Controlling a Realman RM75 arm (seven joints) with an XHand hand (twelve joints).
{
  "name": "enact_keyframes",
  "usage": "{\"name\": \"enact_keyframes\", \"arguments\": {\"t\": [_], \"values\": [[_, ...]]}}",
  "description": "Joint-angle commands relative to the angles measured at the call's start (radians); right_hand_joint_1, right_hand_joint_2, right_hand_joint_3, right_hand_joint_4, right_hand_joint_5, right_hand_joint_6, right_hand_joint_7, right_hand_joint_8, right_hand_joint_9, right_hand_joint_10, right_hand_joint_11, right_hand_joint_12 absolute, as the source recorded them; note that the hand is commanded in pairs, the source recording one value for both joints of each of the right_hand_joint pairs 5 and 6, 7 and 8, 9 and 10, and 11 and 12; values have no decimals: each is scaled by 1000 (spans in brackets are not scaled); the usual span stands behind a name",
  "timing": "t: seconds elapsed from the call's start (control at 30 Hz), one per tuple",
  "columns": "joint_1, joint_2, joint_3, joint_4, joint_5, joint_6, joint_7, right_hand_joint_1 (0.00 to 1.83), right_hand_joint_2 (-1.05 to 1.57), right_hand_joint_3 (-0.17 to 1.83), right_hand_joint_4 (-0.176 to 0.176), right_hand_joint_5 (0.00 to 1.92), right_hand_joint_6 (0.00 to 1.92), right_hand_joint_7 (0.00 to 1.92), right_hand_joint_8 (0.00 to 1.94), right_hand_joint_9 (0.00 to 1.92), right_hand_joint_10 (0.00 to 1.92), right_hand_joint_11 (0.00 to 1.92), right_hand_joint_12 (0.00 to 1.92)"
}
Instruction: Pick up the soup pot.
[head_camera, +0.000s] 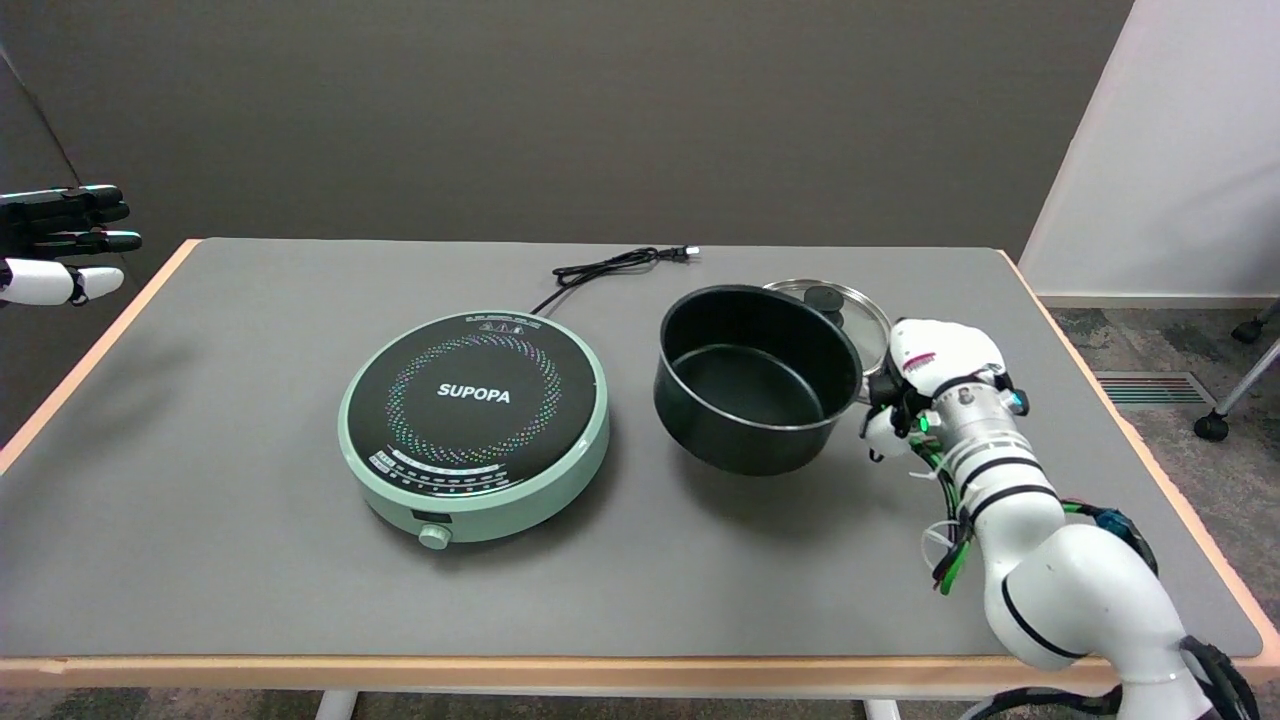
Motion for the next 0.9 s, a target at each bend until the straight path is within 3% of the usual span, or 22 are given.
{"name": "enact_keyframes", "arguments": {"t": [0.03,0.2,0.47,0.9], "values": [[98,1,25,-3,3,-178,-4,1235,454,1311,-68,1778,1778,1778,1778,1778,1778,1778,1778],[155,5,24,-24,10,-220,-6,1240,437,1324,-69,1777,1777,1777,1777,1777,1777,1777,1777],[279,45,5,-124,173,-310,-7,1250,381,1376,-71,1776,1776,1776,1776,1776,1776,1776,1776],[515,159,-159,-275,341,-338,-7,1264,330,1412,-74,1769,1769,1769,1769,1769,1769,1769,1769]]}}
